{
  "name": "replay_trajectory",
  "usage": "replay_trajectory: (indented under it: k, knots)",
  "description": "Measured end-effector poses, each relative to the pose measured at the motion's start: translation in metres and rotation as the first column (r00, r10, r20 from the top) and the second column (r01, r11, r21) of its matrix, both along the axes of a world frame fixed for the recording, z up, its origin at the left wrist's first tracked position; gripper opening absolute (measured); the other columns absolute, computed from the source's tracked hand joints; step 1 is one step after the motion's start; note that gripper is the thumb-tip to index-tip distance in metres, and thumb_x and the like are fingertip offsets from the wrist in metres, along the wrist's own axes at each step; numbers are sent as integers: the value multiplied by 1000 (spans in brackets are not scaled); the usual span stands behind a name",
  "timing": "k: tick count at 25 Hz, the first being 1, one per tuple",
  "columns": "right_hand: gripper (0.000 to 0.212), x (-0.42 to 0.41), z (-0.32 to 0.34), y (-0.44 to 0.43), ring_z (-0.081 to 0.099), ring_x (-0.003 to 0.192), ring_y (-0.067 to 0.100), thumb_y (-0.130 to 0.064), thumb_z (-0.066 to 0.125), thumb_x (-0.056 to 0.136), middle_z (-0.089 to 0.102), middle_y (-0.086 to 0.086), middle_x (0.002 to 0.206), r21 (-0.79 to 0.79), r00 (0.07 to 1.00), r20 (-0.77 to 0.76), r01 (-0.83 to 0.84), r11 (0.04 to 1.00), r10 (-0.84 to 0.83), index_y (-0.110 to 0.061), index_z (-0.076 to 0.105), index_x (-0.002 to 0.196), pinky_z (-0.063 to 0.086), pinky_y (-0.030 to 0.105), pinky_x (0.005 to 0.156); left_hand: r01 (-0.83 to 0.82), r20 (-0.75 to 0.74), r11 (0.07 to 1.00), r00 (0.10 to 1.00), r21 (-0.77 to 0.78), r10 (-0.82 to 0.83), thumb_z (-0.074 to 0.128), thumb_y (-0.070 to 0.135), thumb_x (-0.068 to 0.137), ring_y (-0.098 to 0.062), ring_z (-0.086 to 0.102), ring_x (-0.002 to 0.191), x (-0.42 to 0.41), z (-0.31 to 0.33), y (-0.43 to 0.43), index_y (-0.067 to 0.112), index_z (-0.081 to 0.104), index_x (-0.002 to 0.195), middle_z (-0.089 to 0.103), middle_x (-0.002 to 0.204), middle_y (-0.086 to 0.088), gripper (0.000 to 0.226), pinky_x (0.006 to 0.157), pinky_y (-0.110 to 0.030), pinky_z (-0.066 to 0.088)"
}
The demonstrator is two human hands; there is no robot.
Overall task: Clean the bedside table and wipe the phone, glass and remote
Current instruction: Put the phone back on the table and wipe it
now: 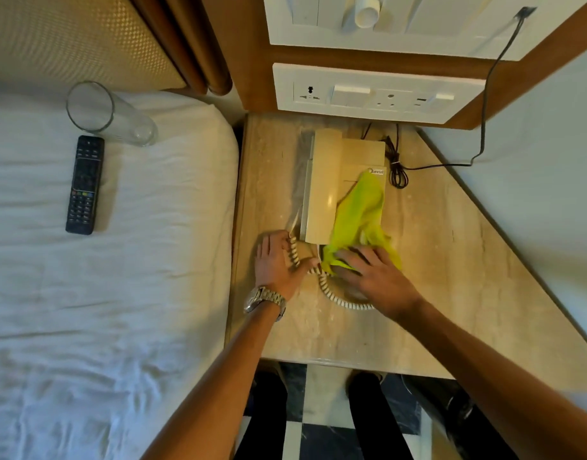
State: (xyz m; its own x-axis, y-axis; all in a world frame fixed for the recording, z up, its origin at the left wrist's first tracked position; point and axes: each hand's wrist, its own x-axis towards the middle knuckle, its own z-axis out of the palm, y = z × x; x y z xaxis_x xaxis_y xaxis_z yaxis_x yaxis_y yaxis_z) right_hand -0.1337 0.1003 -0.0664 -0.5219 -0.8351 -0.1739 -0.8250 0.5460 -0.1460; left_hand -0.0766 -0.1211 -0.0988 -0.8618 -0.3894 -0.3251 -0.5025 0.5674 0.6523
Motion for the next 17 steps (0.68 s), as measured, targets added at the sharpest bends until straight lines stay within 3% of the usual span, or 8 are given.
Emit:
replay_trajectory:
  k: [2, 6, 8, 10, 12, 14, 17]
  knots:
    - [63, 14, -1, 18, 62, 118, 40, -9, 88, 72, 63, 13, 136, 57, 967, 128, 213, 975, -218, -20, 68, 130, 56, 52, 95, 64, 30, 994, 997, 86, -67, 92, 41, 66, -26, 51, 112, 4, 2, -8, 11, 55, 127, 55, 120, -5, 77, 95, -46, 51]
    - [62, 4, 11, 21, 48, 130, 43, 11, 68, 80, 52, 17, 143, -81, 880, 289, 415, 906, -378, -16, 62, 136, 48, 59, 105, 43, 69, 979, 996, 200, -58, 92, 33, 69, -26, 54, 112, 1, 3, -18, 20, 51, 126, 50, 115, 4, 71, 89, -45, 55]
    - [53, -16, 28, 18, 40, 135, 35, 1, 57, 93, 42, 9, 147, -229, 788, 302, 606, 762, -537, -21, 53, 141, 41, 46, 112, 21, 108, 976, 993, 217, -45, 91, 35, 69, -27, 52, 121, -6, 8, -19, 26, 41, 138, 49, 127, 3, 86, 93, -47, 56]
    - [50, -54, 40, 4, 37, 137, 32, -4, 54, 98, 39, 8, 148, -340, 706, 256, 705, 622, -661, -23, 49, 144, 37, 38, 112, 111, 120, 988, 985, 107, -124, 93, 44, 63, -31, 37, 140, -26, 13, -18, 29, 20, 156, 33, 154, -4, 118, 106, -51, 47]
    - [50, -100, 40, -21, 39, 135, 36, -1, 53, 98, 41, 14, 150, -313, 733, 162, 673, 671, -660, -18, 51, 146, 38, 44, 113, 320, 100, 947, 944, -36, -316, 94, 51, 55, -35, 21, 150, -56, 19, -20, 31, -2, 160, 12, 167, -7, 144, 114, -59, 36]
    - [50, -141, 33, -49, 39, 135, 39, -5, 49, 100, 41, 13, 152, -177, 805, 84, 592, 786, -588, -21, 49, 148, 38, 49, 109, 537, 145, 823, 843, -183, -518, 93, 57, 51, -35, 13, 154, -82, 29, -22, 38, -19, 156, -2, 170, -5, 155, 114, -66, 32]
    - [52, -159, 19, -67, 41, 132, 39, -8, 47, 99, 41, 7, 154, -38, 847, 19, 531, 846, -531, -26, 48, 148, 37, 49, 100, 639, 218, 727, 769, -252, -601, 90, 63, 51, -34, 12, 155, -96, 31, -24, 44, -36, 148, 0, 171, -6, 160, 112, -68, 34]
